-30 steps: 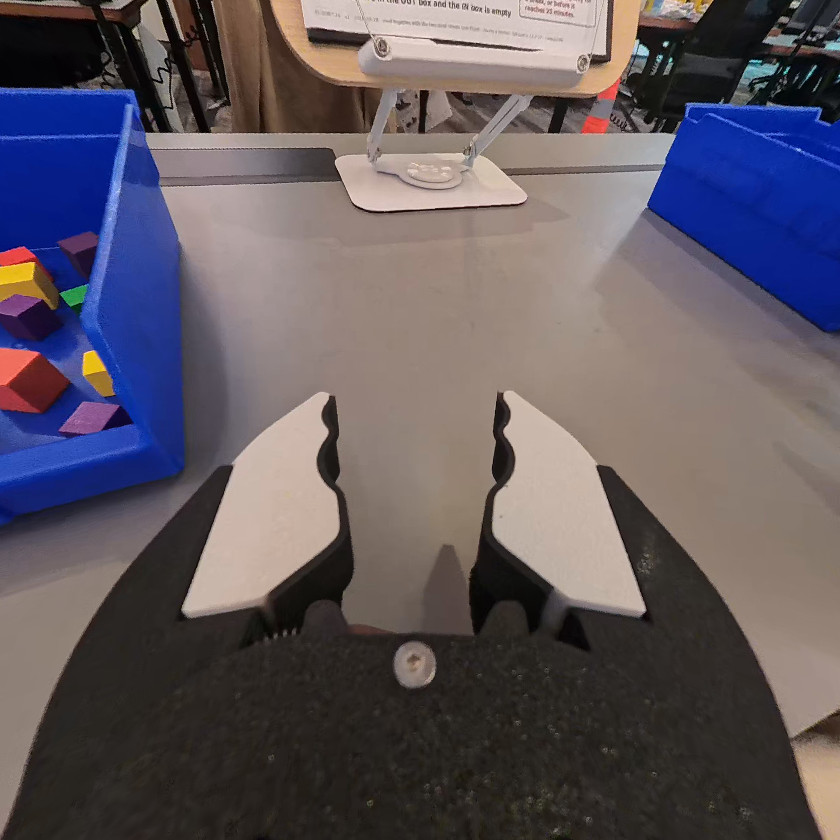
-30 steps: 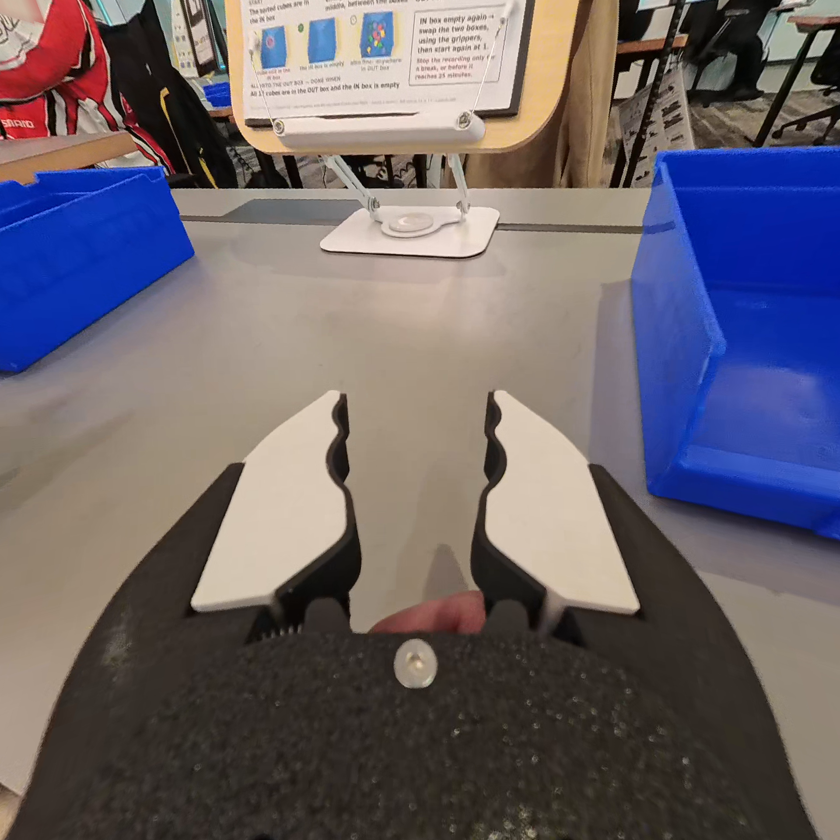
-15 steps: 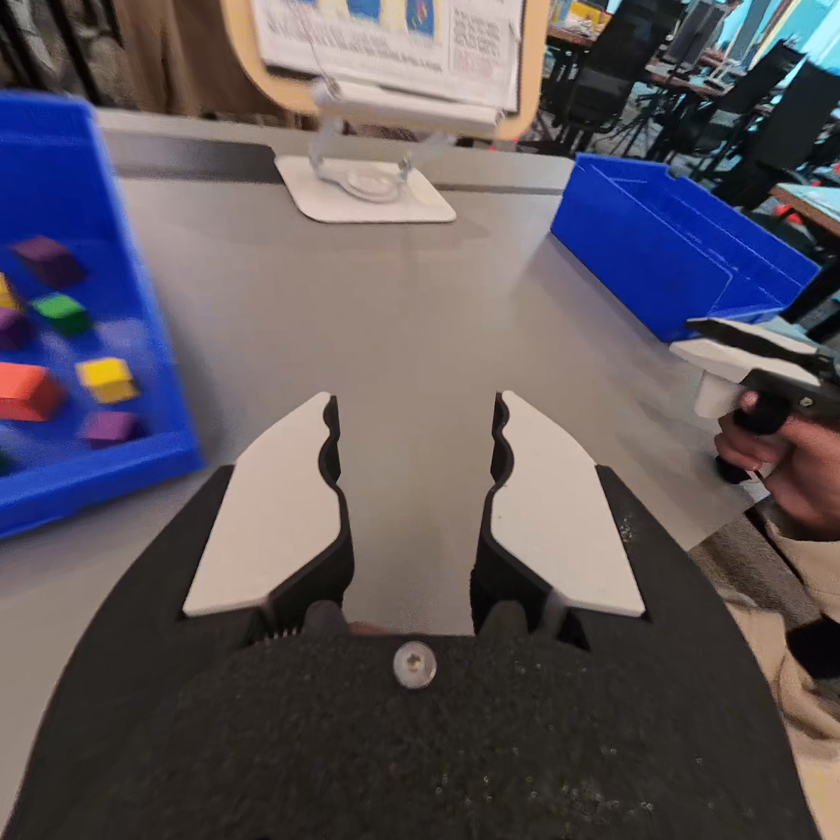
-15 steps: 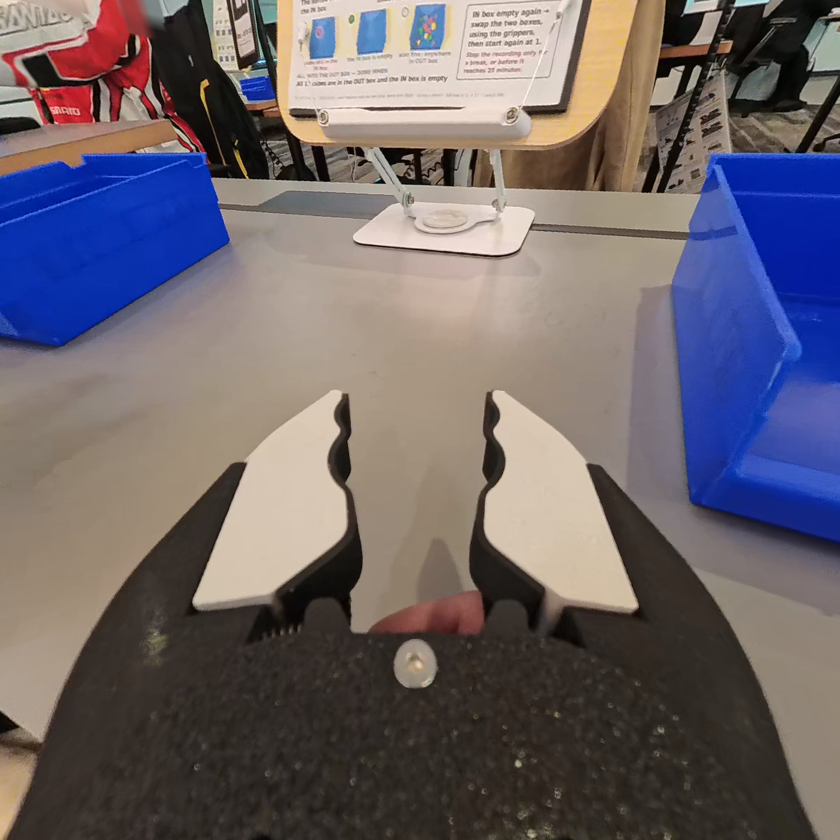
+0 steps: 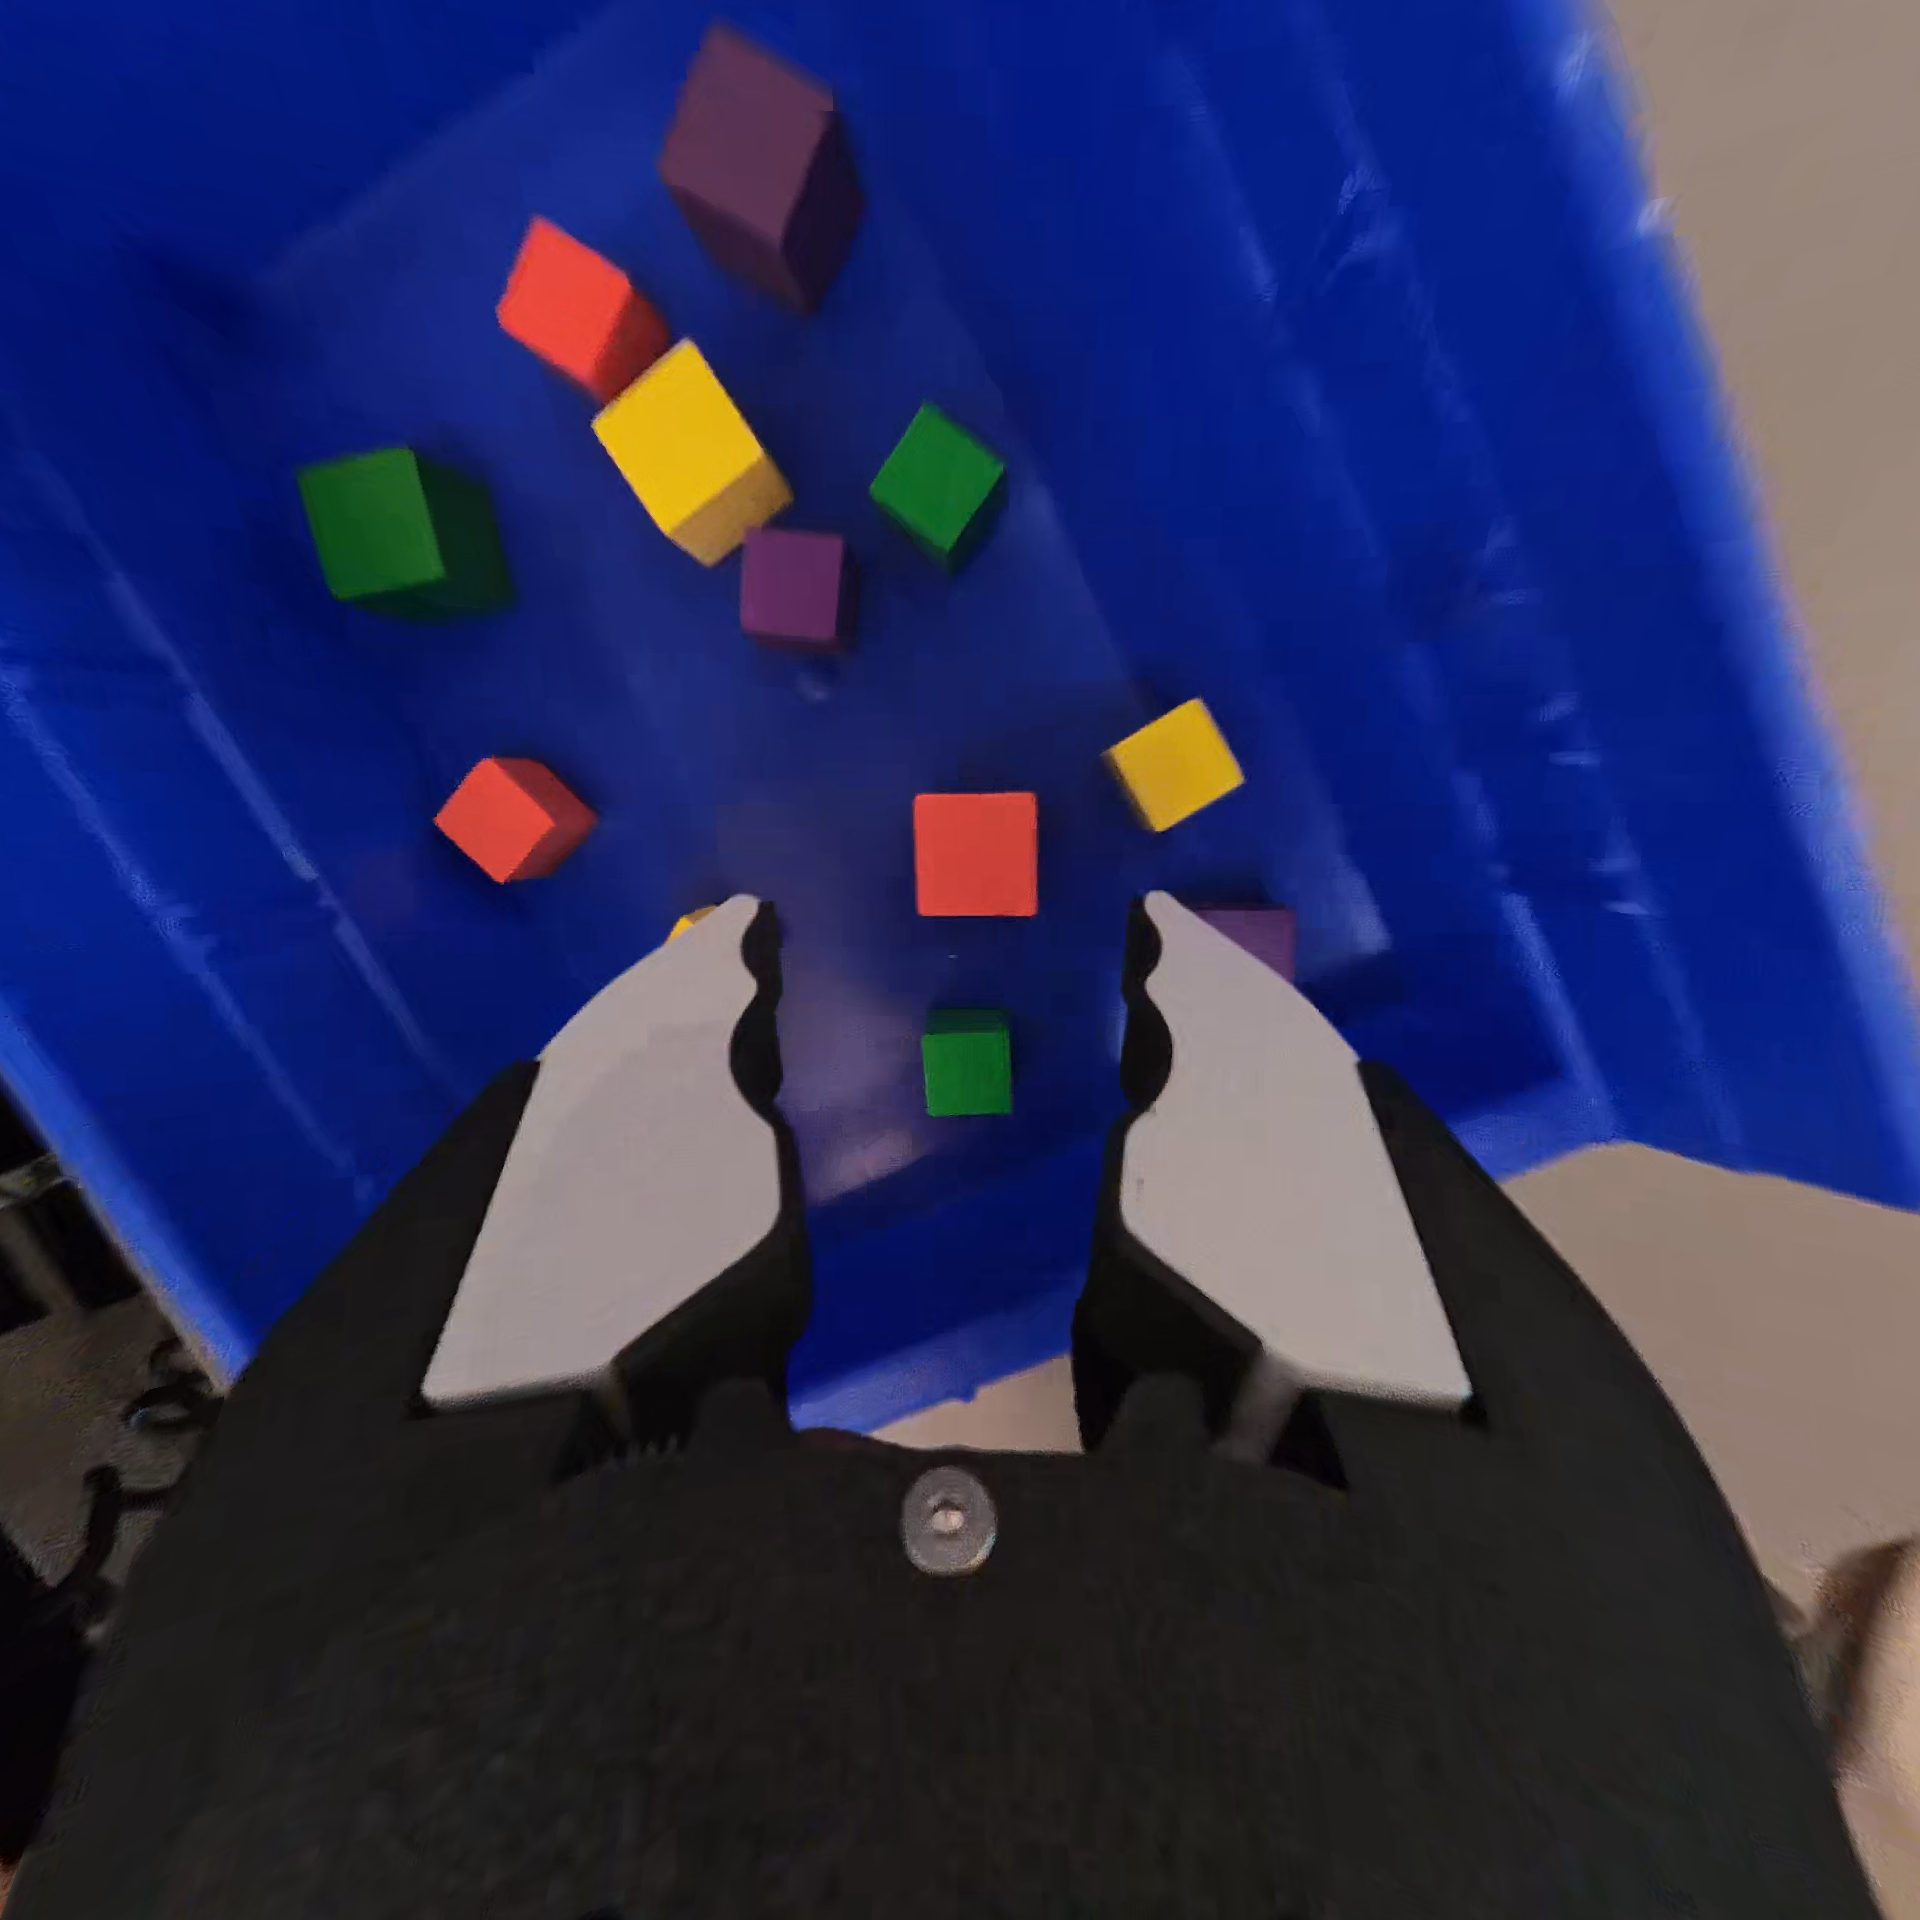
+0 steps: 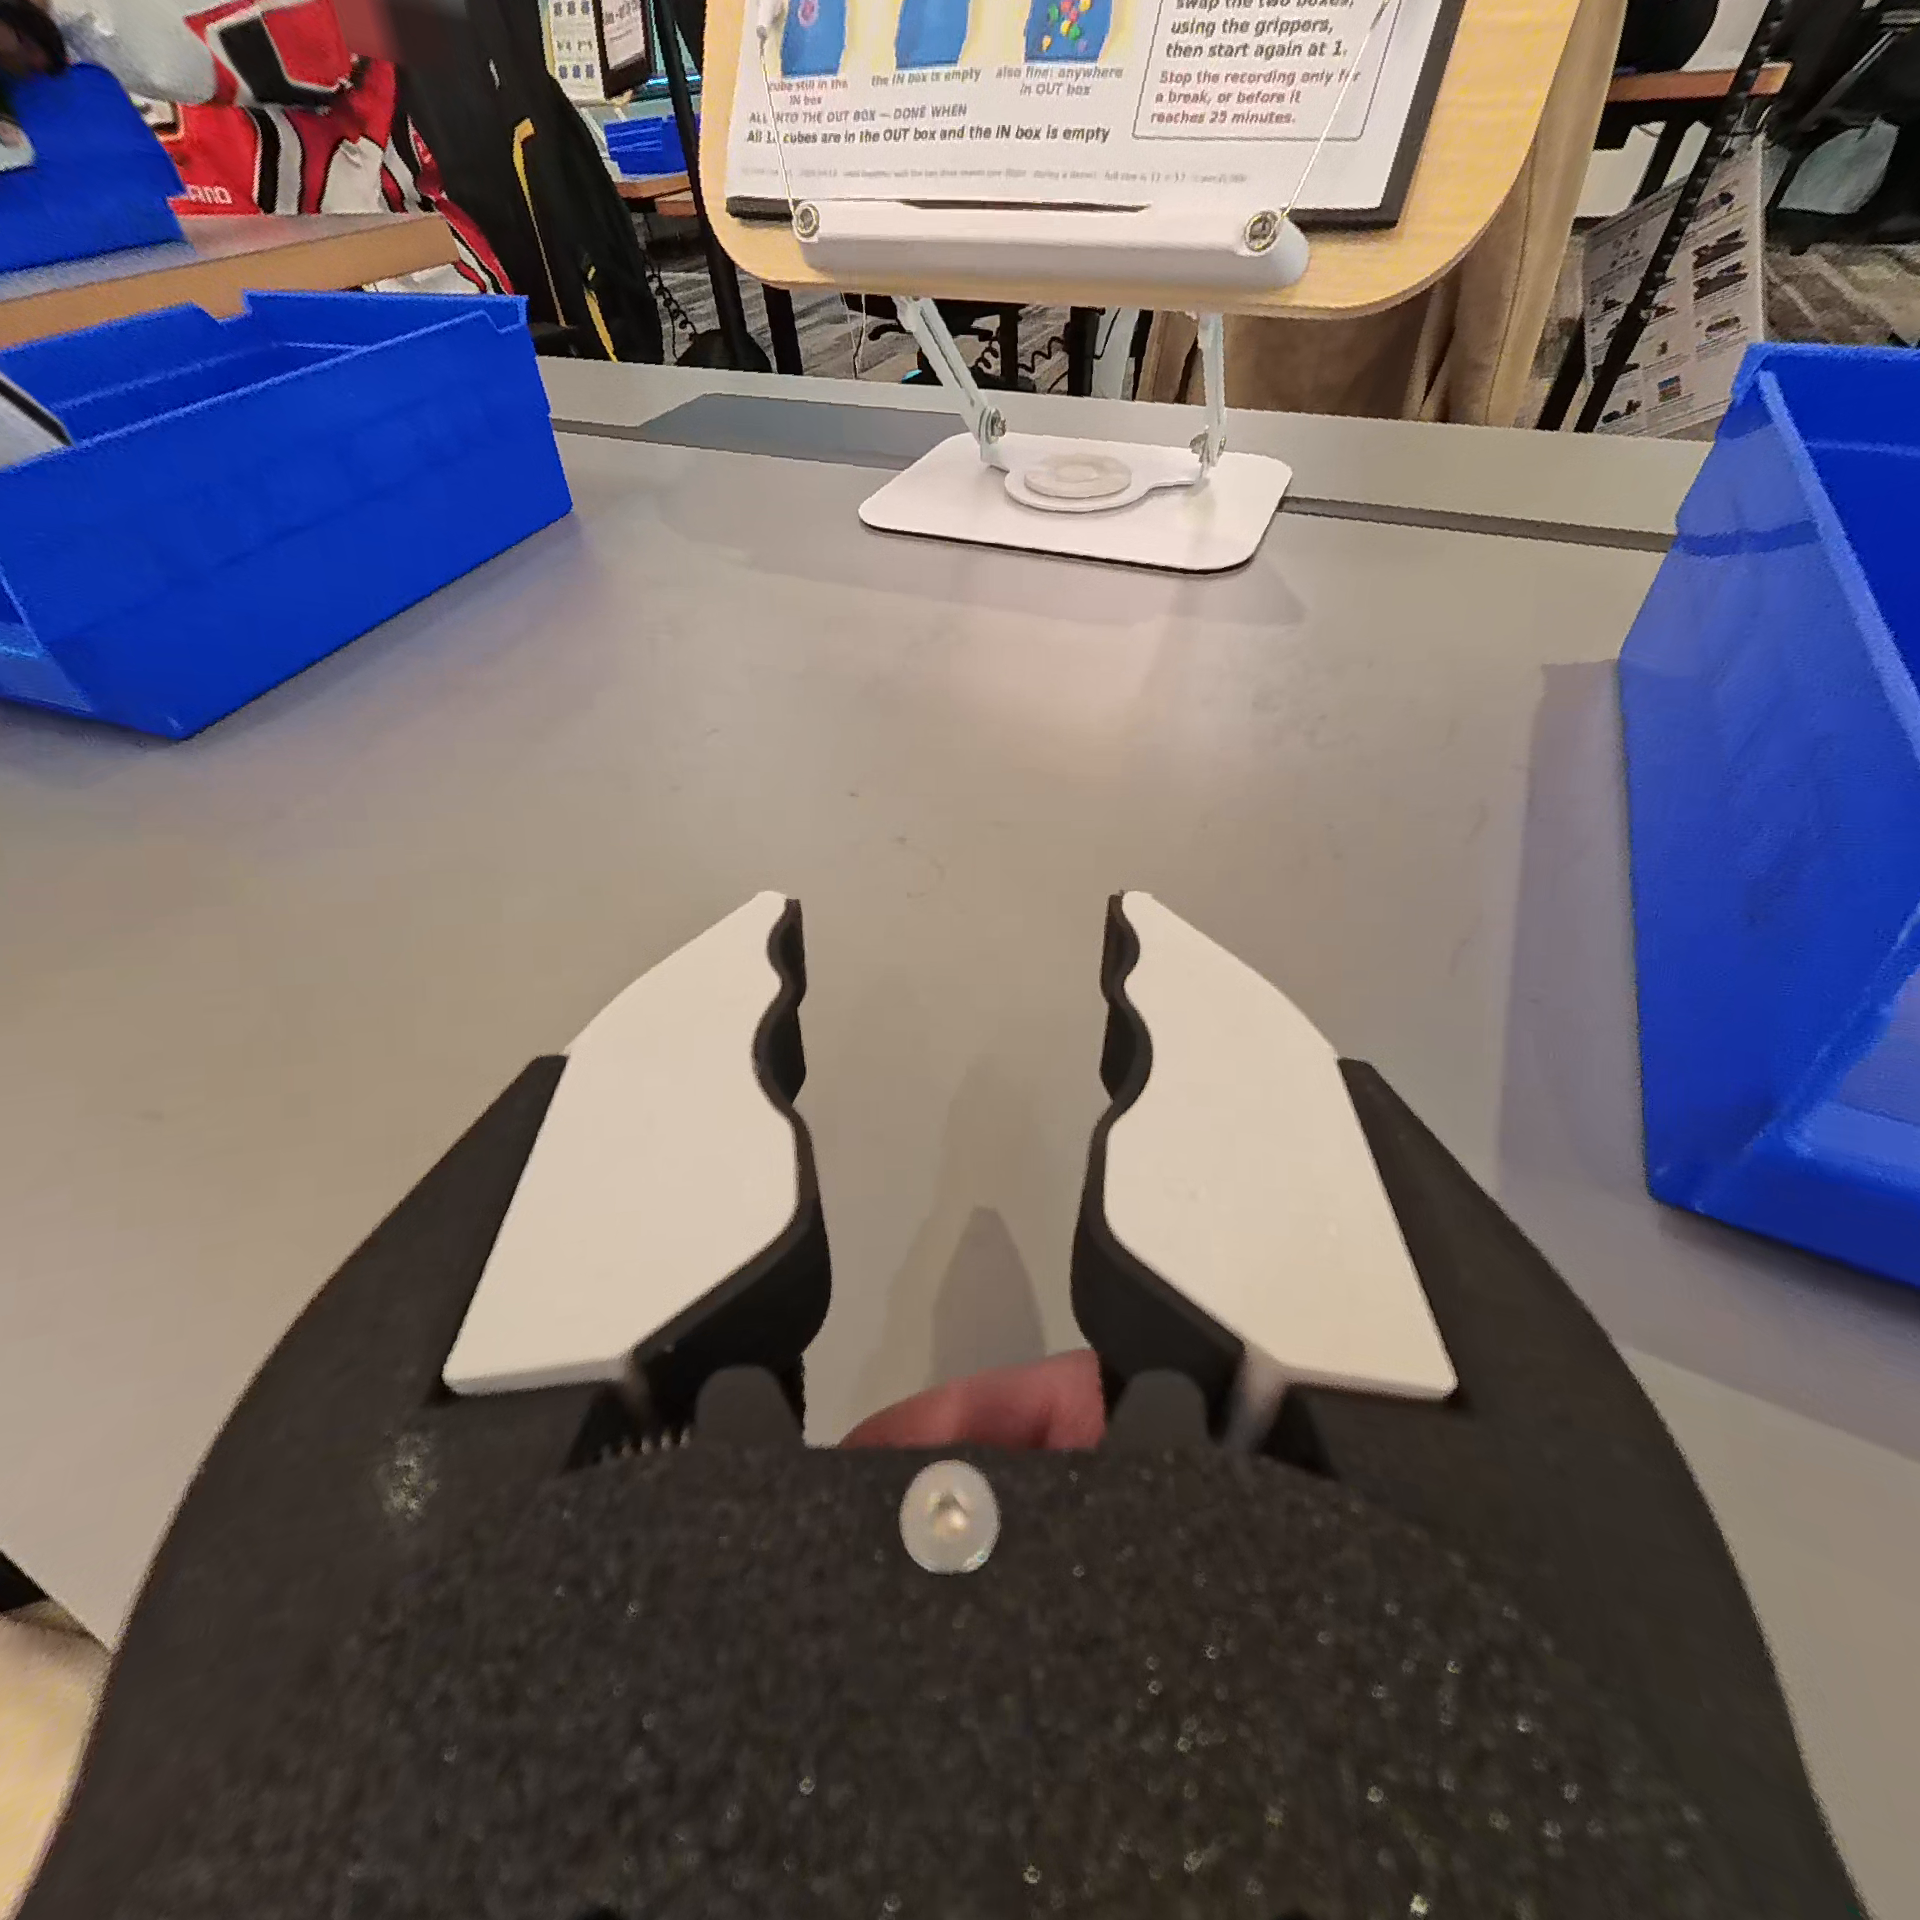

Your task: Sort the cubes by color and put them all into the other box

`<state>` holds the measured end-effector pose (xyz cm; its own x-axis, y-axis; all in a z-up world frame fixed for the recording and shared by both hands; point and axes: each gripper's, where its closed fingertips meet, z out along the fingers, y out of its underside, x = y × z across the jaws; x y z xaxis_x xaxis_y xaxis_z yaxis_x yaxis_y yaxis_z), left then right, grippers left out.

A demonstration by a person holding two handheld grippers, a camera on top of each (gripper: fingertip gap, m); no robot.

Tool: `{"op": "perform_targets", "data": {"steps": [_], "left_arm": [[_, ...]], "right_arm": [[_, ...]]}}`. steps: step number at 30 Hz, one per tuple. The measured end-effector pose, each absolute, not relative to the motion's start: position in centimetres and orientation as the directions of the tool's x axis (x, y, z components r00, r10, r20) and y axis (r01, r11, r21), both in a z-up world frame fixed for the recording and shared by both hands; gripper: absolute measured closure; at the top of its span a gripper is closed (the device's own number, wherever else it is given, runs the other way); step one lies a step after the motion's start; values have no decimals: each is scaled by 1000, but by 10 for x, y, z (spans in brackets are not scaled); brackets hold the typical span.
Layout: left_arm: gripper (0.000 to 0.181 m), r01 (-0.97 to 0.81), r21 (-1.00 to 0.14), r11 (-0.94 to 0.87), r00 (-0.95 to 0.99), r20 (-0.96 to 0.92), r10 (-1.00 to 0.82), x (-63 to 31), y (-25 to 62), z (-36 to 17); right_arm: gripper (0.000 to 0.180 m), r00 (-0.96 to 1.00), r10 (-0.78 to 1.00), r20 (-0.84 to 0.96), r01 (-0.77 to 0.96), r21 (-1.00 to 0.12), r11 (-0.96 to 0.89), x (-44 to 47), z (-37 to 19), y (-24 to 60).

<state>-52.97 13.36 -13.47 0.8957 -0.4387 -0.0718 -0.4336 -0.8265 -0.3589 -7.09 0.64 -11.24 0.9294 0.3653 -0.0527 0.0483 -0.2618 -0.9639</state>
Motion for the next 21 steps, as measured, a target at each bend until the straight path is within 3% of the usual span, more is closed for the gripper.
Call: {"op": "perform_targets", "data": {"steps": [5,6,7,8,11,14,17,21], "left_arm": [[116,-441,-292,-849,894,-62,-443,-531,139,-175],[123,-438,-276,-856,896,-50,-442,-530,139,-181],[146,-440,-266,-858,892,-23,-451,-527,137,-186],[152,-431,-277,-859,892,16,-452,-523,136,-186],[151,-430,-287,-856,895,-10,-446,-530,132,-180],[151,-406,-428,-808,892,8,-452,-526,129,-147],[152,-401,-651,-644,834,33,-551,-499,117,-89],[152,-238,-865,-441,683,174,-710,-430,81,-22]], "right_arm": [[127,928,365,-71,32,-962,-270,-69,-114,4],[127,928,366,-73,32,-962,-273,-69,-115,4],[127,927,368,-73,33,-961,-276,-69,-115,4],[127,926,370,-73,35,-960,-277,-69,-115,3],[128,927,371,-59,46,-963,-267,-69,-112,2],[129,929,366,-51,49,-964,-260,-66,-110,3],[129,935,351,-59,36,-965,-259,-58,-109,5],[131,930,349,-112,-22,-967,-252,-48,-101,6]]}}
